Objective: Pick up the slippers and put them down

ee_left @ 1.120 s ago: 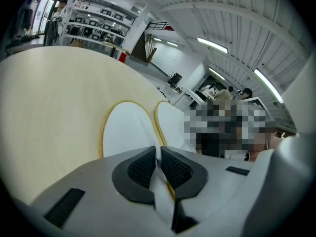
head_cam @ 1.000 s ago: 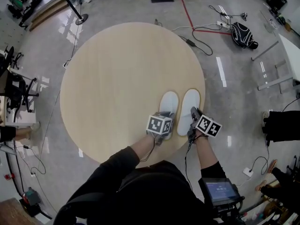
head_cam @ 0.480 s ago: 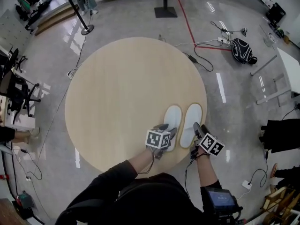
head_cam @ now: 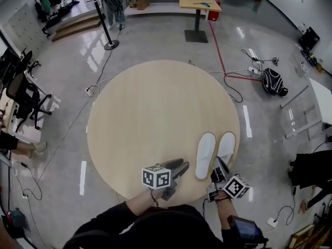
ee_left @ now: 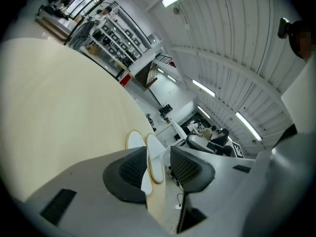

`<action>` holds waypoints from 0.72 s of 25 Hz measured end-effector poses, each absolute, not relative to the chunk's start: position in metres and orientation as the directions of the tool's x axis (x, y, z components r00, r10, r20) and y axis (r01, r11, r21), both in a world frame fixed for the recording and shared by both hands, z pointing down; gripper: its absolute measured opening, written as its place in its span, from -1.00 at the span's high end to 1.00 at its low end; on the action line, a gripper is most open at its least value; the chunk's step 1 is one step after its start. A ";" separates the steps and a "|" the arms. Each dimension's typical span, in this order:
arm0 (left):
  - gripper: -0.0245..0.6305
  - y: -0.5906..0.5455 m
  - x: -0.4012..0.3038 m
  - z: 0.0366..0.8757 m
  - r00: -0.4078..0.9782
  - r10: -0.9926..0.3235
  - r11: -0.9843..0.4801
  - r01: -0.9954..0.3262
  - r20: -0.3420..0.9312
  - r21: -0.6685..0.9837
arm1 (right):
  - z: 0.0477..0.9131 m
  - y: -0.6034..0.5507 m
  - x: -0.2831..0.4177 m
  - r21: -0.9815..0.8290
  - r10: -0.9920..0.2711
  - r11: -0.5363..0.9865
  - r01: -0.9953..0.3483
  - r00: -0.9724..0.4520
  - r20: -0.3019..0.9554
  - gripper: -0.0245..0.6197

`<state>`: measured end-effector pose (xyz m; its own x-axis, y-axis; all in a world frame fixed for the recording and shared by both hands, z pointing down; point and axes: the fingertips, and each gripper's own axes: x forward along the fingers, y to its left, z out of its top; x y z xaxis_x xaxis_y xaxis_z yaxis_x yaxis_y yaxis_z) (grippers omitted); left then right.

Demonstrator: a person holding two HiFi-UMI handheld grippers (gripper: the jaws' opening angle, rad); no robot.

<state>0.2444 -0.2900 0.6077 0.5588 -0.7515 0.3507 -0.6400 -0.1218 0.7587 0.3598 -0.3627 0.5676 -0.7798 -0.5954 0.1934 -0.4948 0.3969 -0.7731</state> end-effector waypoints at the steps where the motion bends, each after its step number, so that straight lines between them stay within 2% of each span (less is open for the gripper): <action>1: 0.44 -0.277 0.232 0.599 0.560 -0.757 -0.135 -0.638 0.337 0.758 | 0.557 -0.351 0.346 -0.770 -0.583 0.425 -0.475 -0.795 0.168 0.88; 4: 0.55 -0.239 0.199 0.571 0.561 -0.774 -0.186 -0.643 0.292 0.743 | 0.533 -0.315 0.309 -0.737 -0.565 0.487 -0.468 -0.812 0.143 0.88; 10: 0.80 -0.174 0.138 0.548 0.534 -0.792 -0.251 -0.725 0.295 0.641 | 0.498 -0.254 0.253 -0.509 -0.556 0.633 -0.583 -0.800 0.225 0.88; 14: 0.84 -0.148 0.091 0.535 0.468 -0.831 -0.201 -0.756 0.300 0.622 | 0.475 -0.223 0.223 -0.476 -0.543 0.674 -0.566 -0.815 0.202 0.87; 18: 0.84 -0.129 0.068 0.501 0.458 -0.855 -0.249 -0.775 0.244 0.581 | 0.456 -0.192 0.198 -0.437 -0.529 0.709 -0.554 -0.827 0.190 0.87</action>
